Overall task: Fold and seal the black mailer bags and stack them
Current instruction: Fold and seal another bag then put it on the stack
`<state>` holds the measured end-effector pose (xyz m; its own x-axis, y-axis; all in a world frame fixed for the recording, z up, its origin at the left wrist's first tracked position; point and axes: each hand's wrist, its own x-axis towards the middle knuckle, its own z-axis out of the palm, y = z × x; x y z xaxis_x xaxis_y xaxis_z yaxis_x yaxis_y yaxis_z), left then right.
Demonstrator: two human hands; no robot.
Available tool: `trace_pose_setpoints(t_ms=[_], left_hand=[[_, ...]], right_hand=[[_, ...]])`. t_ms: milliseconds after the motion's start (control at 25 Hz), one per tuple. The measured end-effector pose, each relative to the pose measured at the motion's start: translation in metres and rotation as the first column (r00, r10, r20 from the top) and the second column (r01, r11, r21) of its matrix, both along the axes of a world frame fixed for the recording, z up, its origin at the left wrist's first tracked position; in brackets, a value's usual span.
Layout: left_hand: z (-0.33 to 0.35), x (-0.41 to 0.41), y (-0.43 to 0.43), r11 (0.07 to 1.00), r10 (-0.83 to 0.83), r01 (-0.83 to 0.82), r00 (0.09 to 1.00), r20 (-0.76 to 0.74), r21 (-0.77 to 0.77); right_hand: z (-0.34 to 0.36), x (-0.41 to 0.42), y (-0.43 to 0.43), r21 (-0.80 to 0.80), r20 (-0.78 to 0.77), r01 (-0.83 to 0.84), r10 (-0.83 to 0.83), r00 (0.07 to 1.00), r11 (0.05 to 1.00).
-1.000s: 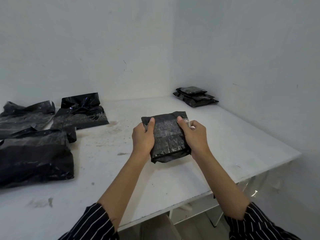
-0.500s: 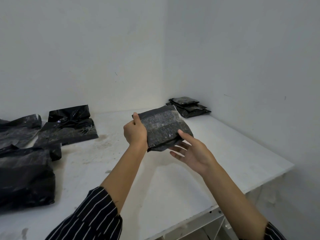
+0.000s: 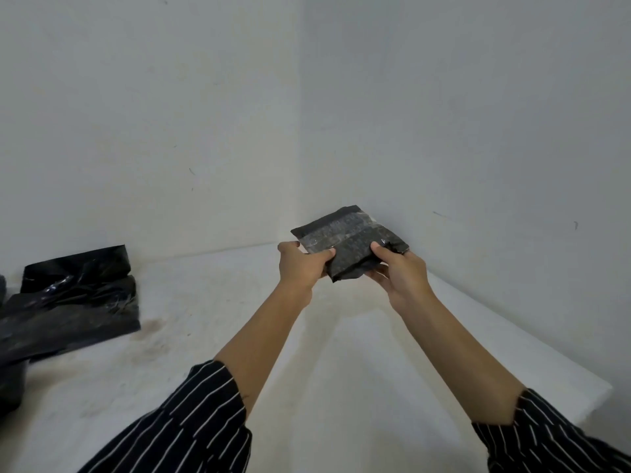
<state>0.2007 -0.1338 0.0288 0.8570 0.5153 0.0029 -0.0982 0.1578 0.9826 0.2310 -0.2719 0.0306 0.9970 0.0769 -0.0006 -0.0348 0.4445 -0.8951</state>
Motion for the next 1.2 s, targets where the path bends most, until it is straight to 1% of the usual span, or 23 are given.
trace_pose_setpoints(t_ms=[160, 280, 440, 560, 680, 840, 920, 960, 1000, 1040, 1080, 1120, 1160, 1200], left_hand=[[-0.001, 0.060, 0.001, 0.999, 0.032, -0.033, 0.998, 0.058, 0.029], [-0.004, 0.109, 0.010, 0.999, -0.038, 0.037, 0.998, 0.049, 0.035], [-0.009, 0.162, 0.022, 0.977, -0.130, 0.128, 0.992, 0.000, 0.169], [-0.011, 0.191, 0.027, 0.962, -0.160, 0.160, 0.987, -0.018, 0.222], [-0.022, 0.212, 0.030, 0.920, -0.204, 0.217, 0.976, -0.073, 0.326], [-0.031, 0.219, 0.033, 0.886, -0.272, 0.306, 0.952, -0.144, 0.349], [-0.031, 0.220, 0.032, 0.876, -0.288, 0.325, 0.945, -0.154, 0.357], [-0.031, 0.221, 0.031, 0.881, -0.278, 0.313, 0.949, -0.145, 0.355], [-0.032, 0.223, 0.031, 0.889, -0.243, 0.274, 0.961, -0.130, 0.366], [-0.035, 0.226, 0.031, 0.892, -0.178, 0.209, 0.977, -0.115, 0.401], [-0.038, 0.228, 0.030, 0.881, -0.110, 0.146, 0.988, -0.106, 0.450], [-0.041, 0.229, 0.030, 0.865, -0.074, 0.114, 0.992, -0.101, 0.488], [-0.042, 0.228, 0.029, 0.853, -0.080, 0.118, 0.992, -0.096, 0.509], [-0.043, 0.227, 0.028, 0.842, -0.120, 0.156, 0.987, -0.103, 0.517]], right_hand=[[-0.003, 0.076, 0.013, -0.015, -0.012, 0.131, -0.131, 0.991, 0.991], [-0.009, 0.142, 0.026, -0.090, -0.018, 0.232, -0.234, 0.972, 0.969], [-0.015, 0.216, 0.040, -0.206, 0.008, 0.317, -0.322, 0.947, 0.926], [-0.025, 0.251, 0.048, -0.312, 0.069, 0.380, -0.378, 0.923, 0.871], [-0.034, 0.271, 0.054, -0.415, 0.127, 0.431, -0.418, 0.899, 0.801], [-0.050, 0.284, 0.056, -0.632, 0.188, 0.403, -0.374, 0.908, 0.661], [-0.052, 0.282, 0.053, -0.685, 0.214, 0.389, -0.340, 0.916, 0.616], [-0.051, 0.276, 0.052, -0.700, 0.242, 0.408, -0.344, 0.907, 0.586], [-0.050, 0.269, 0.051, -0.718, 0.287, 0.453, -0.369, 0.884, 0.528], [-0.052, 0.260, 0.051, -0.737, 0.362, 0.514, -0.386, 0.849, 0.438], [-0.054, 0.250, 0.051, -0.734, 0.481, 0.593, -0.362, 0.799, 0.333], [-0.057, 0.242, 0.051, -0.702, 0.610, 0.671, -0.284, 0.740, 0.240], [-0.060, 0.236, 0.052, -0.668, 0.704, 0.723, -0.165, 0.691, 0.178], [-0.064, 0.234, 0.053, -0.662, 0.741, 0.738, -0.034, 0.671, 0.132]])
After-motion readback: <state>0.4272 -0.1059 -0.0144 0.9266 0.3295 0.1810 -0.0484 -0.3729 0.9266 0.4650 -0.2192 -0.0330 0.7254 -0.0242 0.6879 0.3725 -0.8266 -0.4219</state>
